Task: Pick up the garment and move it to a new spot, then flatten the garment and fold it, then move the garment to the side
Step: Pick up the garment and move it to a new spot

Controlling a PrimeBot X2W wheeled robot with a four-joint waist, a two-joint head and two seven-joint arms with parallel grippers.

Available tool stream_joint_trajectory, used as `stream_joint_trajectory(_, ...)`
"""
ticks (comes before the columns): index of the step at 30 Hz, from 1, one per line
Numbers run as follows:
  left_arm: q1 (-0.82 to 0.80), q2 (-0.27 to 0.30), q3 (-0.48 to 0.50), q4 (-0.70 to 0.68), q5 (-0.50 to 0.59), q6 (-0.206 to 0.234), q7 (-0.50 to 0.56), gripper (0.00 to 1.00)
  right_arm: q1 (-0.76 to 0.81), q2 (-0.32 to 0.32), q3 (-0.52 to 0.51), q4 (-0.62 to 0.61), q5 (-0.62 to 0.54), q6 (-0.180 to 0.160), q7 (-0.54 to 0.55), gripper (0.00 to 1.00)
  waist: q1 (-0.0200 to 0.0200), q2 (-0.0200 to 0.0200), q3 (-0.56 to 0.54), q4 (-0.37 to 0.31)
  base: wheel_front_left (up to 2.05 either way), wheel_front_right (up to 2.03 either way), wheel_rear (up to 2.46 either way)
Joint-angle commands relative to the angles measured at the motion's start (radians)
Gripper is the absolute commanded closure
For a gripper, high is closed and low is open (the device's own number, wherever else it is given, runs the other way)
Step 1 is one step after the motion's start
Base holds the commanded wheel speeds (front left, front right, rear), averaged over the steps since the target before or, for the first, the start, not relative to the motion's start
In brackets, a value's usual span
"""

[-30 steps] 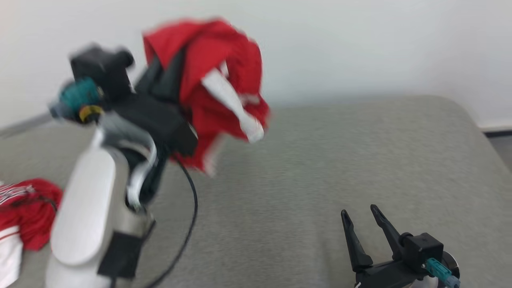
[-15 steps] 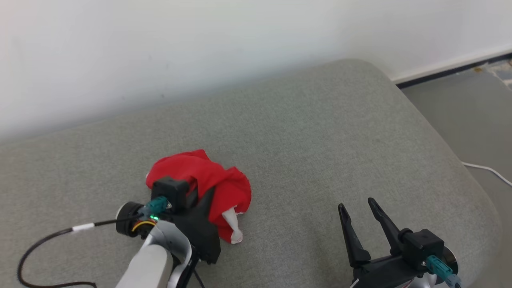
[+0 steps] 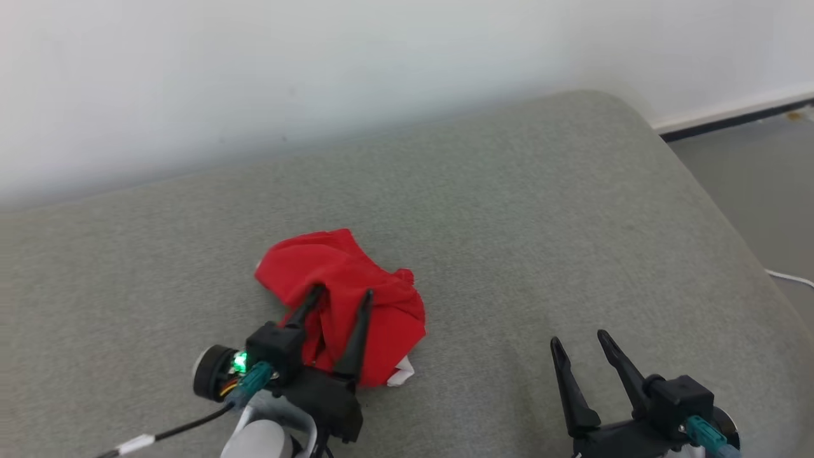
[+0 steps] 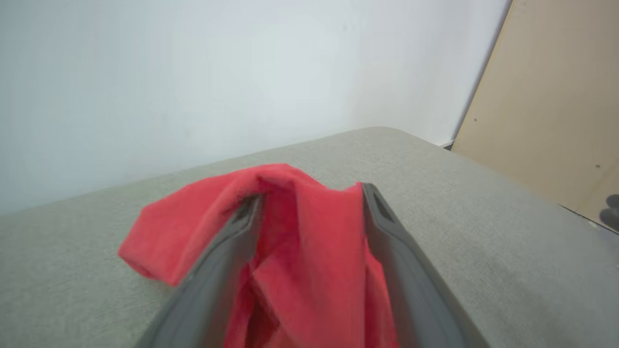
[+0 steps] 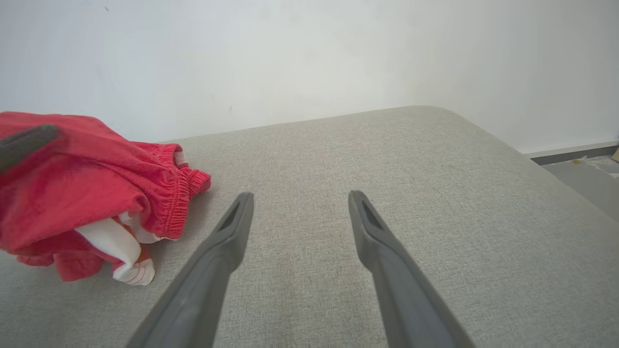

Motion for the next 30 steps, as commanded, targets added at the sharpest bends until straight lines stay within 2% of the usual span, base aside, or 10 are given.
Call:
stream_joint_trajectory(1, 0.019, 0.010, 0.010, -0.026, -0.007, 0.010, -0.016, 0.00, 0.016, 0.000, -0.004, 0.000, 0.003, -0.002, 0.000, 0.00, -0.0001, -0.0001, -0.063, 0.080, 0.00, 0.00, 0.00)
stream_joint_trajectory(8, 0.193, 0.053, 0.082, -0.172, -0.051, 0.057, -0.066, 0.00, 0.045, 0.001, -0.050, -0.007, -0.009, -0.002, 0.010, 0.00, -0.0001, -0.0001, -0.109, 0.185, 0.00, 0.00, 0.00)
stream_joint_trajectory(13, 0.288, 0.091, 0.130, -0.193, -0.085, 0.099, -0.045, 0.00, 0.055, 0.000, -0.074, -0.011, -0.014, -0.002, 0.019, 0.00, -0.0001, -0.0001, -0.124, 0.221, 0.00, 0.00, 0.00)
stream_joint_trajectory(18, 0.366, 0.128, 0.187, -0.276, -0.081, 0.133, -0.070, 0.00, 0.070, 0.000, -0.098, -0.014, -0.005, -0.002, 0.005, 0.00, -0.0001, -0.0001, -0.134, 0.254, 0.00, 0.00, 0.00)
stream_joint_trajectory(22, 0.426, 0.139, 0.237, -0.343, -0.093, 0.112, -0.084, 0.00, 0.080, 0.001, -0.115, 0.003, -0.011, -0.002, -0.009, 0.00, -0.0001, -0.0001, -0.142, 0.274, 0.00, 0.00, 0.00)
stream_joint_trajectory(25, 0.460, 0.142, 0.273, -0.399, -0.083, 0.065, -0.087, 0.00, 0.087, 0.000, -0.123, 0.015, -0.015, -0.002, -0.015, 0.00, -0.0001, -0.0001, -0.148, 0.283, 0.00, 0.00, 0.00)
stream_joint_trajectory(26, 0.499, 0.138, 0.301, -0.423, -0.071, 0.034, -0.086, 0.00, 0.087, -0.005, -0.124, 0.022, -0.013, -0.002, -0.017, 0.00, -0.0001, -0.0001, -0.150, 0.286, 0.00, 0.00, 0.00)
stream_joint_trajectory(30, 0.543, 0.125, 0.368, -0.425, -0.057, -0.008, -0.087, 0.00, 0.089, -0.016, -0.116, 0.033, -0.005, -0.002, -0.020, 0.00, -0.0001, -0.0001, -0.154, 0.289, 0.00, 0.00, 0.00)
